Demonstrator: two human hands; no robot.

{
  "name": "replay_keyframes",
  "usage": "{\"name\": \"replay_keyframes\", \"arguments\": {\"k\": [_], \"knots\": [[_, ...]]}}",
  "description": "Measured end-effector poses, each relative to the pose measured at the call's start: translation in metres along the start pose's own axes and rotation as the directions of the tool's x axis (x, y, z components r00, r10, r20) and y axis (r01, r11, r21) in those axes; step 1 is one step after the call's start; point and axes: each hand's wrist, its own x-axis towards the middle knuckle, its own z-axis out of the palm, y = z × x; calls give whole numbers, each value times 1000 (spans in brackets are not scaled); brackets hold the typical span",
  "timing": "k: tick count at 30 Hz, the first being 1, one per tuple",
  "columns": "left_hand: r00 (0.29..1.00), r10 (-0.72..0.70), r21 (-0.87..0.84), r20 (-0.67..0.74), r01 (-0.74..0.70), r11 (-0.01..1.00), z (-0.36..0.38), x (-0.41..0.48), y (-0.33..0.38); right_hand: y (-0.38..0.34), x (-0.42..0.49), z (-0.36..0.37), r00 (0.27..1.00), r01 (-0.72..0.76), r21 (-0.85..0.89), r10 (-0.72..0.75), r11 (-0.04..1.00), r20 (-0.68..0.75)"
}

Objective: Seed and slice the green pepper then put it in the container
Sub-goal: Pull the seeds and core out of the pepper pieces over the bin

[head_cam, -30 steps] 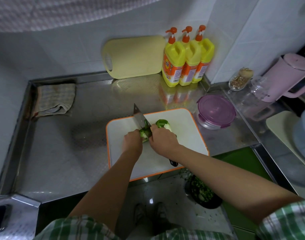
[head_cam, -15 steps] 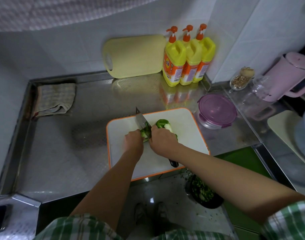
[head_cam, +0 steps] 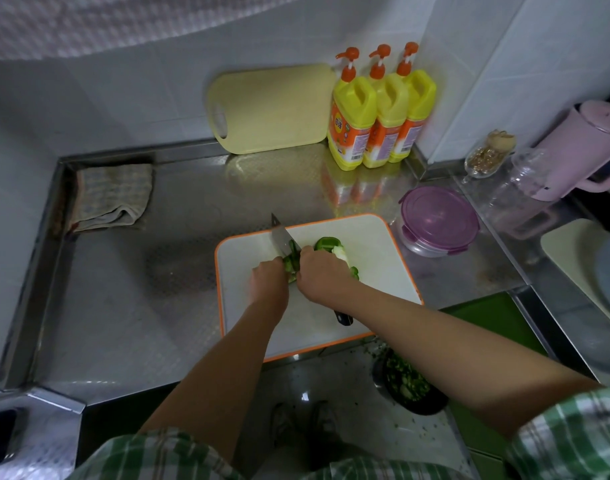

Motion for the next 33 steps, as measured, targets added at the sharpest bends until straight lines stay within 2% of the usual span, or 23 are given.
{"name": "replay_keyframes", "arguments": {"k": [13, 17, 22, 28, 33], "knots": [[1000, -4, -54, 12, 5, 999, -3, 1, -6, 1, 2, 20, 1000, 3, 7, -3, 1000, 4], [998, -56, -129, 16, 58, 990, -5, 4, -15, 3, -5, 35, 1000, 8, 29, -8, 1000, -1], [999, -30, -179, 18, 32, 983, -9, 1, -16, 7, -1, 35, 1000, -2, 42, 2, 999, -1], [996, -80, -260, 43, 89, 961, -12, -1, -24, 6, -2, 48, 1000, 13, 41, -12, 999, -22], [995, -77, -311, 61, 92, 946, -15, -3, -29, 11, -1, 57, 1000, 25, 72, -26, 997, 17]]}}
